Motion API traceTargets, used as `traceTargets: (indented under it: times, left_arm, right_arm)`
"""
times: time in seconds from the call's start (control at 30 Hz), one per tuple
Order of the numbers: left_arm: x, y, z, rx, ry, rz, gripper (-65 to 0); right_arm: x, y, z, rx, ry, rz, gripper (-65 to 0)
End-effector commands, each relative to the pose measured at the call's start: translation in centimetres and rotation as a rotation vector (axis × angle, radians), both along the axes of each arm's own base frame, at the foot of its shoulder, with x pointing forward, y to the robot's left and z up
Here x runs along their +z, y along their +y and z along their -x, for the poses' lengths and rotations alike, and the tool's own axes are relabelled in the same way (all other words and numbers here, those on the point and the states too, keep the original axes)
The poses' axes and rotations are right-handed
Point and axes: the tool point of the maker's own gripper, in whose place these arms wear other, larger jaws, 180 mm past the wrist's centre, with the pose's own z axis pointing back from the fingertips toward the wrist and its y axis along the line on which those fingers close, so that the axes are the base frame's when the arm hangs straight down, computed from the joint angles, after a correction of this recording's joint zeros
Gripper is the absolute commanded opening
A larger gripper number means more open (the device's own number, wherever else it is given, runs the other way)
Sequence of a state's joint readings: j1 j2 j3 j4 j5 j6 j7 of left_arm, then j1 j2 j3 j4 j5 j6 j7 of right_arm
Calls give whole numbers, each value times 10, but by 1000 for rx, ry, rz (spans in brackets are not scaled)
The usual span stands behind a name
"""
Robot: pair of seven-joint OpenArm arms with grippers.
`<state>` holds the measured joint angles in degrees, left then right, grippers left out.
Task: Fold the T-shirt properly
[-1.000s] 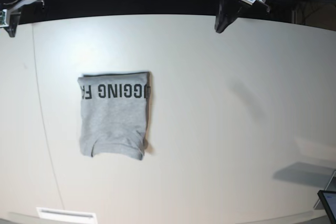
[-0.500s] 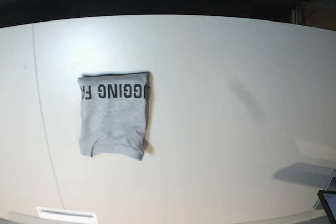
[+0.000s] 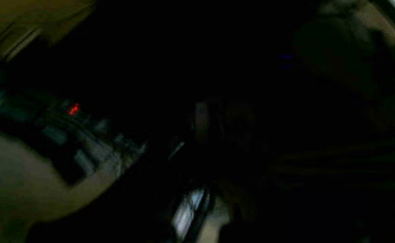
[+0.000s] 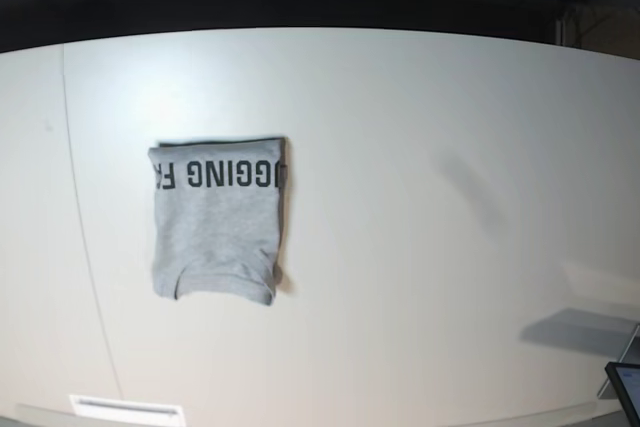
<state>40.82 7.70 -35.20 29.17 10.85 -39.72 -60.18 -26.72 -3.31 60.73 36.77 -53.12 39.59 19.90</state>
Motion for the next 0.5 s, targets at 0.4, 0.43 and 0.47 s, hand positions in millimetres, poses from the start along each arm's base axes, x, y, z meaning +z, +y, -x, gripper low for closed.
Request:
traceTargets:
  times: [0.4,0.43,0.47]
  left_arm:
    - [-137,-49,2,-613,818,166,-650]
    - [-142,-49,-7,-627,846,160,-650]
    - [-145,-49,-16,-636,866,150,-650]
  right_arm:
    - [-57,8,-33,295,245,148,-641]
    - [-59,8,-52,298,254,154,-641]
    - [-60,6,-62,302,282,163,-641]
